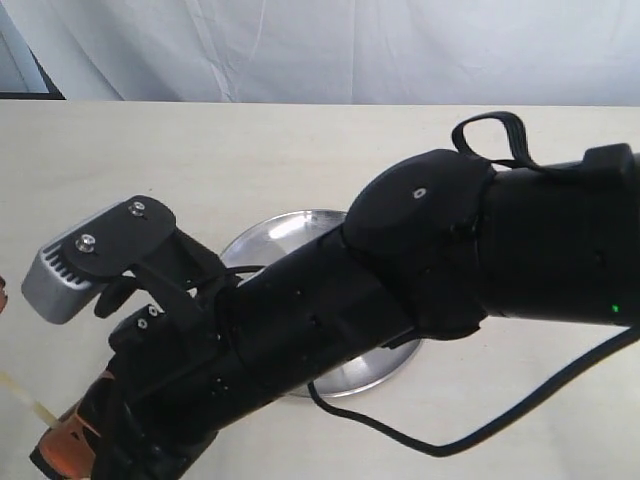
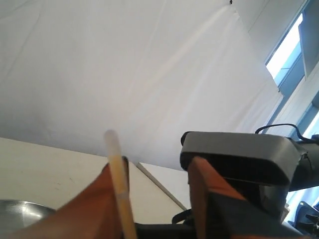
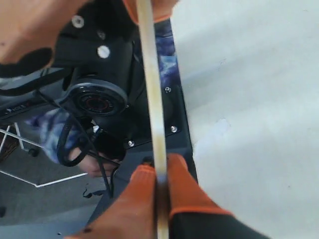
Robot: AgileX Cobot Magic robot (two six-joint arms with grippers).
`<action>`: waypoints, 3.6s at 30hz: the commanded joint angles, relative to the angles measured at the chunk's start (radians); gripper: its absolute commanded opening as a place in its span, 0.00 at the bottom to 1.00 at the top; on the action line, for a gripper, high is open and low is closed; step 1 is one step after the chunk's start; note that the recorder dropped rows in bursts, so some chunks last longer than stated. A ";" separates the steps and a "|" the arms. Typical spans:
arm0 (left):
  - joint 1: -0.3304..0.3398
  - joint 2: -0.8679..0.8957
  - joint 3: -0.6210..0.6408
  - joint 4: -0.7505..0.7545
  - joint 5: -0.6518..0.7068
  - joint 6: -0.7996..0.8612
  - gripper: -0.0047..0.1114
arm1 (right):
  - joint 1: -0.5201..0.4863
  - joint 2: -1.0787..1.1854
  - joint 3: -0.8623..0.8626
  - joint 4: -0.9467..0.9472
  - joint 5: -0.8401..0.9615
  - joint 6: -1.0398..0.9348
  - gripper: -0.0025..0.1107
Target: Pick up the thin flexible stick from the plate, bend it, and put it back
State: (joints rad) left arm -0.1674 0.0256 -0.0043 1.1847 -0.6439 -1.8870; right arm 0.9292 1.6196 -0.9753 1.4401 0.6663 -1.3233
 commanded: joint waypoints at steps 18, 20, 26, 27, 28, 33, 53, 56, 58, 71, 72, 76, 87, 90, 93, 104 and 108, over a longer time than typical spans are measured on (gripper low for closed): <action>-0.004 -0.001 -0.006 0.141 0.059 0.008 0.04 | -0.002 -0.096 0.003 -0.032 0.055 -0.004 0.02; -0.004 -0.001 -0.006 0.075 0.061 0.008 0.04 | -0.002 -0.092 0.003 -0.033 0.030 -0.004 0.02; -0.004 -0.001 -0.006 -0.093 0.041 0.008 0.05 | -0.002 -0.076 0.003 -0.002 -0.037 -0.004 0.02; -0.004 -0.001 -0.006 -0.096 0.030 0.008 0.07 | -0.002 -0.070 0.003 0.002 -0.044 -0.004 0.02; -0.004 -0.001 -0.006 -0.101 0.015 0.008 0.09 | -0.002 -0.067 0.003 0.007 -0.048 -0.004 0.02; -0.004 -0.001 -0.006 -0.143 -0.036 0.006 0.19 | -0.002 -0.037 0.003 0.026 -0.056 -0.004 0.02; -0.004 -0.001 -0.006 -0.017 -0.048 -0.075 0.49 | -0.002 -0.008 0.003 0.208 -0.122 -0.076 0.02; -0.004 -0.001 -0.006 0.000 -0.057 -0.093 0.48 | -0.002 -0.008 0.003 0.287 -0.124 -0.132 0.02; -0.004 -0.001 -0.006 0.040 -0.065 -0.125 0.45 | -0.002 -0.008 0.003 0.304 -0.127 -0.155 0.02; -0.004 -0.001 -0.006 0.161 -0.045 -0.138 0.04 | -0.002 -0.008 0.003 0.304 -0.127 -0.177 0.02; -0.004 -0.001 -0.006 0.161 -0.045 -0.138 0.04 | -0.002 -0.008 0.003 0.304 -0.127 -0.177 0.02; -0.004 -0.001 -0.006 0.163 -0.045 -0.138 0.04 | -0.002 -0.008 0.003 0.304 -0.127 -0.177 0.02; -0.004 -0.001 -0.006 0.142 -0.045 -0.124 0.04 | -0.002 -0.008 0.003 0.291 -0.149 -0.163 0.53; -0.004 -0.001 -0.006 0.093 -0.040 -0.104 0.04 | -0.002 -0.008 0.003 0.178 -0.149 -0.096 0.53; -0.004 -0.001 -0.006 0.042 -0.038 -0.083 0.04 | -0.002 -0.008 0.003 0.108 -0.147 -0.049 0.53; -0.004 -0.001 -0.006 0.069 -0.028 -0.038 0.04 | -0.002 -0.008 0.003 0.104 -0.032 -0.044 0.02; -0.004 -0.001 -0.006 0.151 -0.028 -0.038 0.04 | -0.002 -0.010 0.003 0.104 0.063 -0.044 0.02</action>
State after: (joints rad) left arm -0.1674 0.0256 -0.0128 1.2772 -0.6655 -1.9324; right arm 0.9310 1.6119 -0.9685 1.5427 0.6677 -1.3680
